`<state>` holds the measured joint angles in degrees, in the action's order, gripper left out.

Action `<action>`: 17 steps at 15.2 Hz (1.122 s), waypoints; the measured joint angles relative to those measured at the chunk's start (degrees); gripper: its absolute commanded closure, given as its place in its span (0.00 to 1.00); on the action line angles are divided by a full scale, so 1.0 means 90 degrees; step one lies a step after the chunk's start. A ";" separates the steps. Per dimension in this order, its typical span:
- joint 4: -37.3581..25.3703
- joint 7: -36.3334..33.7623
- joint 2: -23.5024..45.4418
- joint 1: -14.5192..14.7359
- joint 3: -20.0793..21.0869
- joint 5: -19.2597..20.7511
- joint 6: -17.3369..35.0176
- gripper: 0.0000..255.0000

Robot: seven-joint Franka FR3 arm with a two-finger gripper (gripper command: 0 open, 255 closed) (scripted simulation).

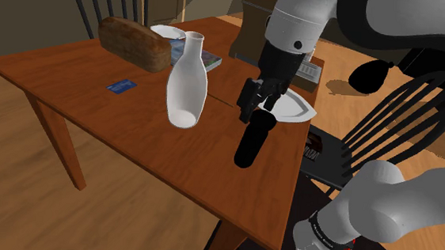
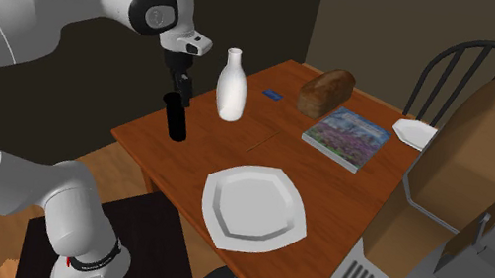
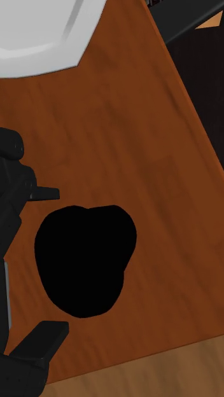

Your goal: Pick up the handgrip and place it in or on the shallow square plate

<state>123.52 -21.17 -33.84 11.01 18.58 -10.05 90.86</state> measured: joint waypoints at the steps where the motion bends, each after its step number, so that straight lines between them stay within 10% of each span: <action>1: -0.0005 0.0000 -0.0003 -0.0001 -0.0002 0.0002 0.0002 1.00; 17: -0.0631 -0.0035 0.0152 -0.0037 -0.0040 0.0060 -0.0483 1.00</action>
<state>117.84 -21.49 -32.47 10.68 18.22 -9.51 86.51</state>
